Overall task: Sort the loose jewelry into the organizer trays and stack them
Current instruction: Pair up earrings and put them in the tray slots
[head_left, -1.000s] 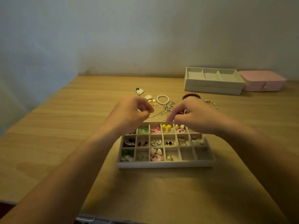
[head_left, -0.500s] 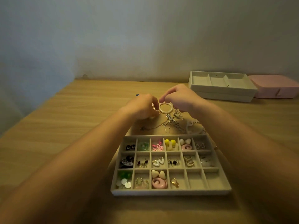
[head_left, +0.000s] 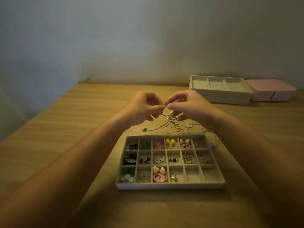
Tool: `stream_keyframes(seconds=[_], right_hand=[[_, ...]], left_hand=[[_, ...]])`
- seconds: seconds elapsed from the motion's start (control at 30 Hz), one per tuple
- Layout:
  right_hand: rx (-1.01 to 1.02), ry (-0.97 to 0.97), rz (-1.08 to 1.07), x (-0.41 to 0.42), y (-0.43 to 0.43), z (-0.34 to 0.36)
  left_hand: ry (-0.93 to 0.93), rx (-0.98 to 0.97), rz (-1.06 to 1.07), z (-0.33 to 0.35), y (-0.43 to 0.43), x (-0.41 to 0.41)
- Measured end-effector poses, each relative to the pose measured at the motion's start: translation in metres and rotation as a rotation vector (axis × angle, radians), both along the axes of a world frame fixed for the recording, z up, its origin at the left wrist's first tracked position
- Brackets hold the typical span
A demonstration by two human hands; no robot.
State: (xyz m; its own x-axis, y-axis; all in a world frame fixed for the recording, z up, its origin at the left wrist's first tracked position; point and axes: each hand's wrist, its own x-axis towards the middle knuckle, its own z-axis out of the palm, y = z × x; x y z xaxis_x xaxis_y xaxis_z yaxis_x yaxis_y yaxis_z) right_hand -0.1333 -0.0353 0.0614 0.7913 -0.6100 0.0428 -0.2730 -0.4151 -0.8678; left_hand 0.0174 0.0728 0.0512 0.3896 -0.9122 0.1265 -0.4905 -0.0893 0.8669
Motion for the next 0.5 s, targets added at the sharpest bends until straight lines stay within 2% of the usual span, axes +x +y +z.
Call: stream_keyframes(seconds=[0.13, 0.5], right_hand=[[0.099, -0.093, 0.097, -0.02, 0.019, 0.012], [0.148, -0.113, 0.224, -0.067, 0.052, 0.029]], left_hand=[[0.15, -0.058, -0.045, 0.013, 0.029, -0.021], [0.222, -0.146, -0.083, 0.024, 0.081, -0.071]])
